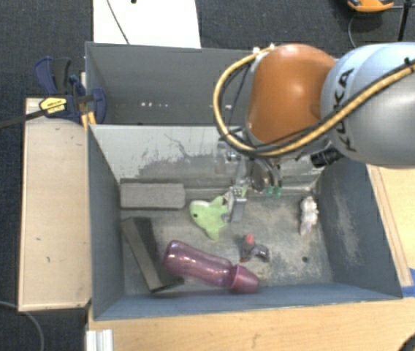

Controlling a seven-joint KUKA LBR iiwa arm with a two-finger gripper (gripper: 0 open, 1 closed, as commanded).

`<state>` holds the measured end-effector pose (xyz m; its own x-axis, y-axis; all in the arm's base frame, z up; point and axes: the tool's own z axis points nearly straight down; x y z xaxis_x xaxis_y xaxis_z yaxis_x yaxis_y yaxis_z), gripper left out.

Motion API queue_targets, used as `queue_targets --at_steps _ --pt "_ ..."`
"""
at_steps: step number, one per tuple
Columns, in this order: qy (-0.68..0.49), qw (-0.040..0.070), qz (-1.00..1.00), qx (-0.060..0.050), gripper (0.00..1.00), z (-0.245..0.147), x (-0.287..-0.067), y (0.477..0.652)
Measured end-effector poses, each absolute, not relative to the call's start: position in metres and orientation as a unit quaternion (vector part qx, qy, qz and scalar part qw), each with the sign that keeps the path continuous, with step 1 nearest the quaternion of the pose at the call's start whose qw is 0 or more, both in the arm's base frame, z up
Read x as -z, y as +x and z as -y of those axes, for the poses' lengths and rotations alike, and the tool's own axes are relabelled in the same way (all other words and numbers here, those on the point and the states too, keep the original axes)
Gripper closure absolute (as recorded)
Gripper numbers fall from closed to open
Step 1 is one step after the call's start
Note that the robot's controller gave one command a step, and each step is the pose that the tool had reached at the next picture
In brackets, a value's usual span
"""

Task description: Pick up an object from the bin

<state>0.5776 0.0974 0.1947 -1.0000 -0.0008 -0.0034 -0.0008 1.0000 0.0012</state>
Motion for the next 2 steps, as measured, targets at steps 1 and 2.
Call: queue_targets --at_steps 1,2 --pt "0.027 0.002 -1.000 -0.001 0.00 -0.087 -0.119 0.586" --pt "0.058 0.001 -0.998 -0.001 0.00 -0.084 -0.068 0.587"
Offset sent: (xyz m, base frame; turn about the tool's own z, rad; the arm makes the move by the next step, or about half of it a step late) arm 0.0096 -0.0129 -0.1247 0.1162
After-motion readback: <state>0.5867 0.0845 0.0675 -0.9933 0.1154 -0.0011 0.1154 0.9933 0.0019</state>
